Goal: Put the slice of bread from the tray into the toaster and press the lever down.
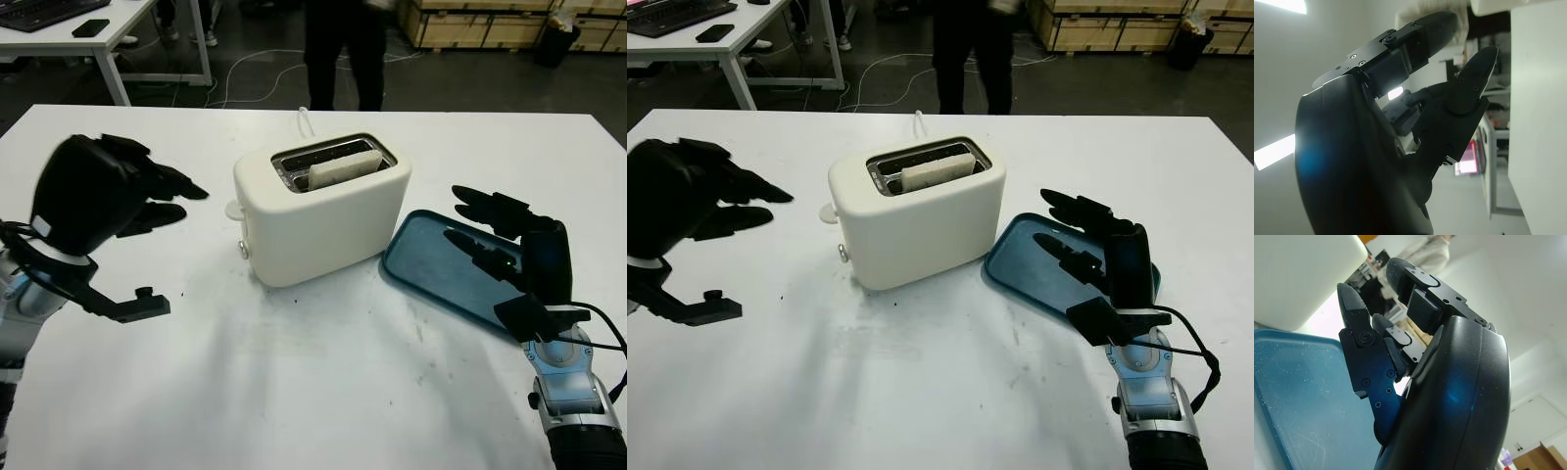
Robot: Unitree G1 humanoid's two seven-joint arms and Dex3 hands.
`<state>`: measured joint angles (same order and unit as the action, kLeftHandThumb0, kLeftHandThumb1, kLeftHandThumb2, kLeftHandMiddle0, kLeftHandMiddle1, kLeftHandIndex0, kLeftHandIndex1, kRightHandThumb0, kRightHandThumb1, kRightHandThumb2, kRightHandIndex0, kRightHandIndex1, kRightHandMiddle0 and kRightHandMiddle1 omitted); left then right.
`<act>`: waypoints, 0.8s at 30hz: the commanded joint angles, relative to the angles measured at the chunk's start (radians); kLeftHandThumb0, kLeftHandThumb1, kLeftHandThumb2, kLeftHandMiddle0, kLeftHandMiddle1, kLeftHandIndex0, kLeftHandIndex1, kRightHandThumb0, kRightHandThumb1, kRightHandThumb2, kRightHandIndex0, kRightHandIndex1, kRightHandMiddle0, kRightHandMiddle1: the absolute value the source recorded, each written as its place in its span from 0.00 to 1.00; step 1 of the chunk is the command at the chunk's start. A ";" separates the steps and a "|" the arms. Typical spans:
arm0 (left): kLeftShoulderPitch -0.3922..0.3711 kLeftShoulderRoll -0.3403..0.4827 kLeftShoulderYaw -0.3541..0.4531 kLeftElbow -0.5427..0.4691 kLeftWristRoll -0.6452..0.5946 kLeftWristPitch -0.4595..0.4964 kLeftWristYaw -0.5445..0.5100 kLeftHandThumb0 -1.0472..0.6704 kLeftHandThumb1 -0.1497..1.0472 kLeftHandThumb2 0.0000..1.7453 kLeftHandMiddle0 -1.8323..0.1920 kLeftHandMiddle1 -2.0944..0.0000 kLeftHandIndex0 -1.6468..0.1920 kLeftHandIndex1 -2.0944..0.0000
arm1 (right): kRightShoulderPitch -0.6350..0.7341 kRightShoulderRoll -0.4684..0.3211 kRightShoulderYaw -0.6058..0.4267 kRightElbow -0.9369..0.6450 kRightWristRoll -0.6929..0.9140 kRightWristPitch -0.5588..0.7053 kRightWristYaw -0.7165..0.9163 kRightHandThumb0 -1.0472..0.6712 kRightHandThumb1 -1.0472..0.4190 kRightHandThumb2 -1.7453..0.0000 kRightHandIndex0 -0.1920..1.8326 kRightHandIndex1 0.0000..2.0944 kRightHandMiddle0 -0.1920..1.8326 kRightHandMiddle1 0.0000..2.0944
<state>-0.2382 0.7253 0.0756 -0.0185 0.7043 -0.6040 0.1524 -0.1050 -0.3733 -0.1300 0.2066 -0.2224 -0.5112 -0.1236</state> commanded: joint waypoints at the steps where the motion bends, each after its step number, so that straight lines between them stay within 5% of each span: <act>1: -0.020 0.006 -0.018 0.014 0.027 -0.007 0.014 0.36 0.64 0.01 0.28 0.79 0.19 0.95 | -0.007 -0.005 -0.008 -0.012 -0.004 -0.001 0.002 0.40 0.17 1.00 0.59 0.01 0.55 0.00; 14: -0.031 -0.093 -0.091 0.147 0.078 -0.008 0.169 0.37 0.69 0.01 0.28 0.76 0.17 0.96 | -0.005 -0.001 -0.007 -0.008 -0.009 -0.005 0.000 0.39 0.17 1.00 0.60 0.01 0.55 0.00; 18: -0.032 -0.096 -0.100 0.165 0.089 0.008 0.186 0.39 0.78 0.02 0.33 0.70 0.18 0.98 | -0.003 0.001 -0.007 -0.007 -0.013 -0.008 -0.004 0.39 0.17 1.00 0.60 0.00 0.55 0.00; 24: -0.039 -0.098 -0.106 0.179 0.103 0.027 0.236 0.41 0.78 0.01 0.35 0.61 0.17 0.98 | -0.002 0.004 -0.003 0.000 -0.016 -0.017 -0.007 0.41 0.18 1.00 0.60 0.00 0.55 0.00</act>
<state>-0.2609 0.6290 -0.0228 0.1529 0.7958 -0.5842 0.3720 -0.1051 -0.3729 -0.1309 0.2067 -0.2332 -0.5130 -0.1237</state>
